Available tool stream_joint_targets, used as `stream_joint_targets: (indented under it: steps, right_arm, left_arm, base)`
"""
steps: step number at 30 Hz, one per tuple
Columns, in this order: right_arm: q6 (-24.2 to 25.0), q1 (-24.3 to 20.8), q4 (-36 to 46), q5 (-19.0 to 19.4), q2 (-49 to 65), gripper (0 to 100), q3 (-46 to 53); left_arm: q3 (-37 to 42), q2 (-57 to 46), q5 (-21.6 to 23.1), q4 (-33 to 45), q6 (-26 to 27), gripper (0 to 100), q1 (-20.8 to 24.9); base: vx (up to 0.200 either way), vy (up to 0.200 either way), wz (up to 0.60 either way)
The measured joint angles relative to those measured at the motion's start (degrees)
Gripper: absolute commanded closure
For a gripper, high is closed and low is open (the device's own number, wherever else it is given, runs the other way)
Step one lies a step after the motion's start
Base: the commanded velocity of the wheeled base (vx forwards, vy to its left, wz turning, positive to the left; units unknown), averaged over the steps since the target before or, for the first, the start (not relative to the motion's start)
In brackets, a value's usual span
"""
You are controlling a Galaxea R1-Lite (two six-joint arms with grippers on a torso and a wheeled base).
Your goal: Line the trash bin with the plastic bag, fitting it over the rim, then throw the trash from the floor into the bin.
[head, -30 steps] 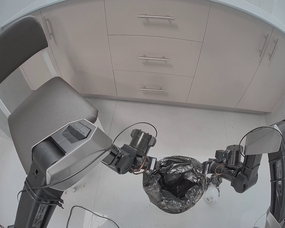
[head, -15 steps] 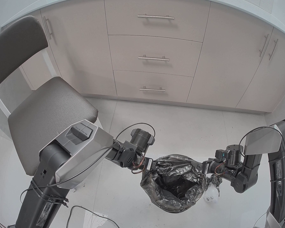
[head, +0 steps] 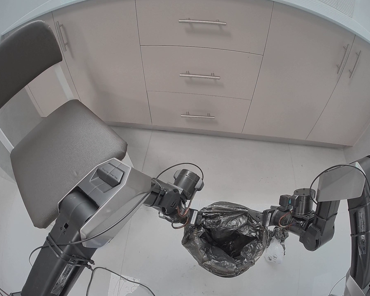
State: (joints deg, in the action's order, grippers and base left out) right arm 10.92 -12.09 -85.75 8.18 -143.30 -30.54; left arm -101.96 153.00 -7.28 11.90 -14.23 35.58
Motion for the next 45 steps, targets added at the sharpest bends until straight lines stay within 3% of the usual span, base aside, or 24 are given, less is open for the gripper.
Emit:
stream_joint_targets:
  steps: [6,28,45]
  right_arm:
    - [-0.5,-0.3,1.0,-0.1,1.2,0,0.2]
    - [-5.8,-4.3,27.7,-3.1,0.8,0,-20.7]
    - [-5.7,-3.6,36.2,-5.0,-0.9,0,-30.3]
  left_arm:
    - [-0.9,0.0,0.1,0.1,-1.7,0,0.4]
    - [-1.0,-1.3,0.3,-0.2,-2.2,0,1.4]
    - [-0.7,-2.3,0.3,-0.1,-2.6,0,1.9]
  base:
    - [0.0,0.0,0.0]
    - [0.0,0.0,0.0]
    - [0.0,0.0,0.0]
